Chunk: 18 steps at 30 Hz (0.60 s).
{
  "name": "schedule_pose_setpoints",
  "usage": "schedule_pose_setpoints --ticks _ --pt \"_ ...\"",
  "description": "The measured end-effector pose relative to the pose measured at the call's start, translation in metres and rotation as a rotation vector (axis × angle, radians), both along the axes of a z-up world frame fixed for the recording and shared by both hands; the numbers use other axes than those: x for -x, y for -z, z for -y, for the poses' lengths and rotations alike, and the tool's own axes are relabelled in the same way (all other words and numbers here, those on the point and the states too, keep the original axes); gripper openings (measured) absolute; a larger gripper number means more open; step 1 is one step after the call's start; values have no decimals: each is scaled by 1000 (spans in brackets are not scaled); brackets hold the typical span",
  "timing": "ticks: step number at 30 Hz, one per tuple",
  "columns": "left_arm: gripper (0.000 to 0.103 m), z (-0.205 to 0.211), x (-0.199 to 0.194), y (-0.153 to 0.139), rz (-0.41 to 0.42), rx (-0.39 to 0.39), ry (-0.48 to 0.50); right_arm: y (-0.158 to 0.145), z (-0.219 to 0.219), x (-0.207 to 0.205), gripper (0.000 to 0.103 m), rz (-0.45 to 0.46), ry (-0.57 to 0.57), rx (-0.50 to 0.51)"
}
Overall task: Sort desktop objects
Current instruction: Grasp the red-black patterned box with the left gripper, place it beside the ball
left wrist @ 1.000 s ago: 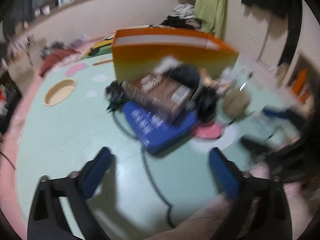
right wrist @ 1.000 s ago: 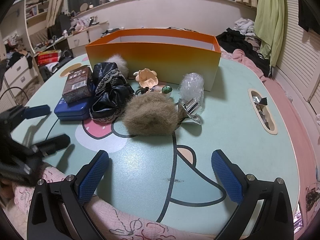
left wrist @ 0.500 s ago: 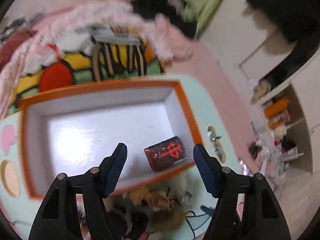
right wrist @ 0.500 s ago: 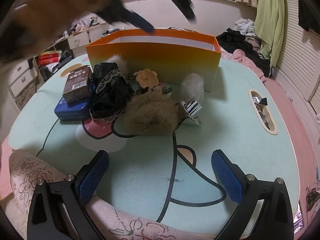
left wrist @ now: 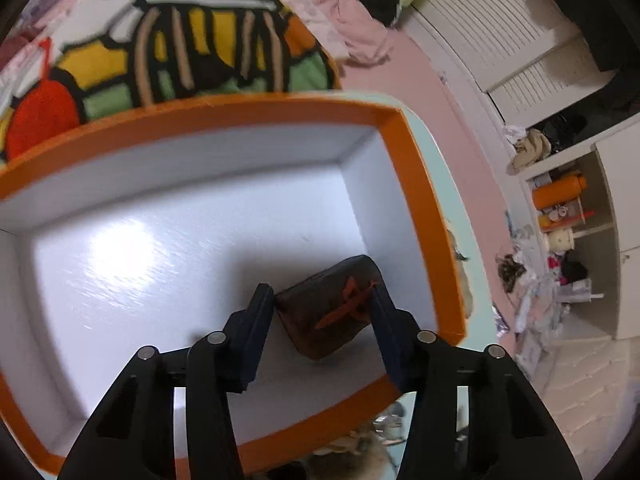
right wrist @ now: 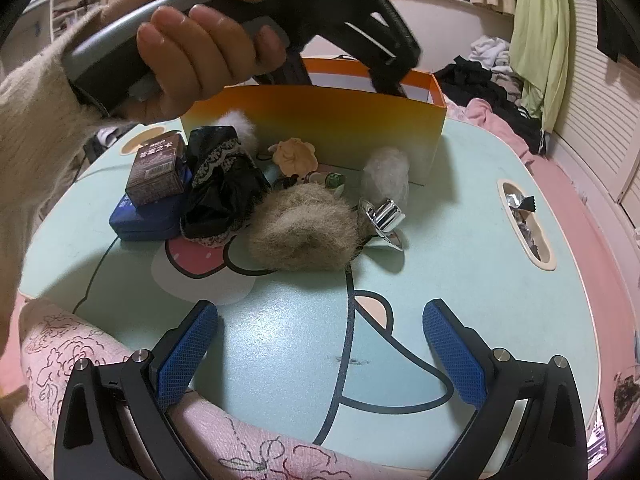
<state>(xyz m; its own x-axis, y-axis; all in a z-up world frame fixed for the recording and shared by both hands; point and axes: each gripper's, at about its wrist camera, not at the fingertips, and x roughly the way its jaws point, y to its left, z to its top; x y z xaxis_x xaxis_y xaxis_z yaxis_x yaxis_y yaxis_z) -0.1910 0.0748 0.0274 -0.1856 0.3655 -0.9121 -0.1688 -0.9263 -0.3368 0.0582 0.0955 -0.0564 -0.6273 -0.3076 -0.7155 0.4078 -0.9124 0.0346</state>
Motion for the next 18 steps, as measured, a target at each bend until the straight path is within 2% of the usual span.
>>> schedule_pose_setpoints --ticks 3,4,5,7,9,11,13,17,18 --pt "47 17 0 -8 -44 69 -59 0 0 0 103 -1 0 -1" --pt "39 25 -1 -11 -69 93 -83 0 0 0 103 -1 0 -1" --pt "38 32 -2 -15 -87 109 -103 0 0 0 103 -1 0 -1" --pt "39 41 -2 -18 -81 79 -110 0 0 0 103 -1 0 -1" --pt "49 44 -2 -19 -54 50 -117 0 0 0 103 0 0 -1" --pt "68 40 -4 -22 -62 65 -136 0 0 -1 103 -1 0 -1" --pt "72 30 -3 -19 -70 117 -142 0 0 -1 103 -1 0 -1" --pt "70 15 5 1 -6 218 -111 0 0 -1 103 -1 0 -1" --pt "68 10 4 3 -31 261 -107 0 0 -1 103 -1 0 0"
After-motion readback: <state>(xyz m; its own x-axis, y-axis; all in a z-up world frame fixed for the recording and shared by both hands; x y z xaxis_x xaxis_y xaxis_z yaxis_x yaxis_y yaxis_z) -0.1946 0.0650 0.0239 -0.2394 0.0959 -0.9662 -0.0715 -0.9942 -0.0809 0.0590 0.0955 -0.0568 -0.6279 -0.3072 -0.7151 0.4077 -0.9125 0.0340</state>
